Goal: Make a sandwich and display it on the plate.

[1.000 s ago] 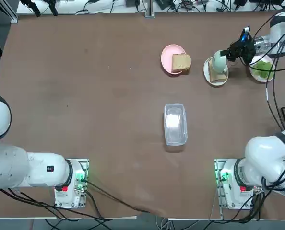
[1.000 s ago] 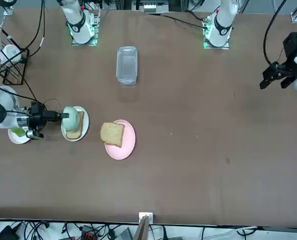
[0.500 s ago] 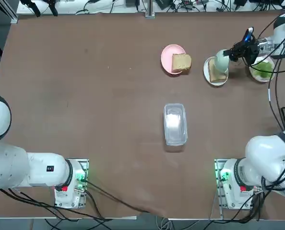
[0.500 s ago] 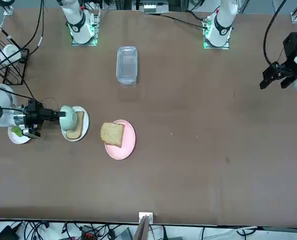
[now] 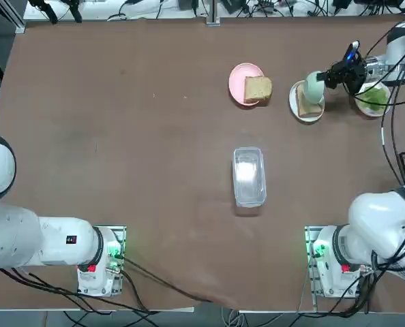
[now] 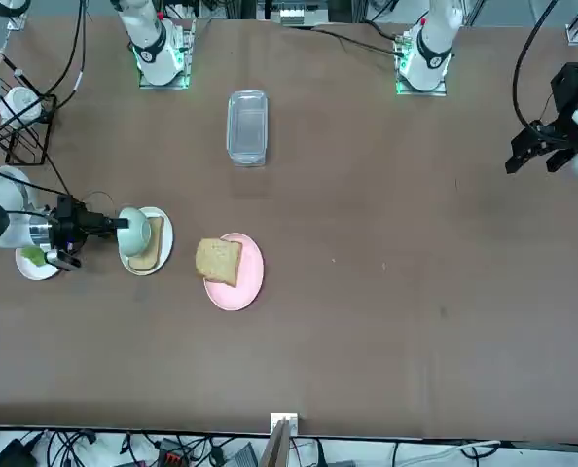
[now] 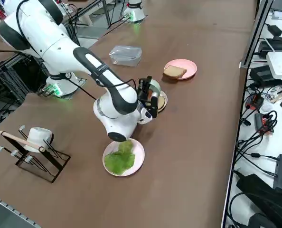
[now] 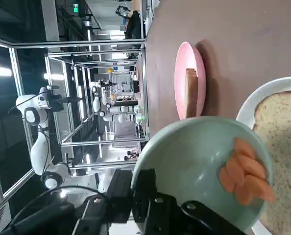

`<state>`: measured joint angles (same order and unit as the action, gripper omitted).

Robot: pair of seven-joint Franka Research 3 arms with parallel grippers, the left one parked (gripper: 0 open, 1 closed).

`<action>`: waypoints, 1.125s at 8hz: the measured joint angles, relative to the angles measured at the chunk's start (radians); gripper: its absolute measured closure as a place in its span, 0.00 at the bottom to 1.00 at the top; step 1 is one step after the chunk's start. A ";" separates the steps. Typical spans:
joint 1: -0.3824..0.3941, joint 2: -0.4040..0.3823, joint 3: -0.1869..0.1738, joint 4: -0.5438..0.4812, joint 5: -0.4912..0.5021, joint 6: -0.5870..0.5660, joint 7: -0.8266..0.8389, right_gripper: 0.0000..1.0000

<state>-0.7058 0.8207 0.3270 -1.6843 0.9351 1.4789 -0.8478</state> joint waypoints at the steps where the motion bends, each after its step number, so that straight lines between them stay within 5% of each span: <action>1: -0.002 0.000 0.000 0.003 0.000 -0.003 -0.004 0.96; 9: -0.020 0.024 0.000 0.008 0.047 -0.055 -0.070 0.96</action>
<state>-0.7262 0.8446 0.3268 -1.6765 0.9821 1.4236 -0.9180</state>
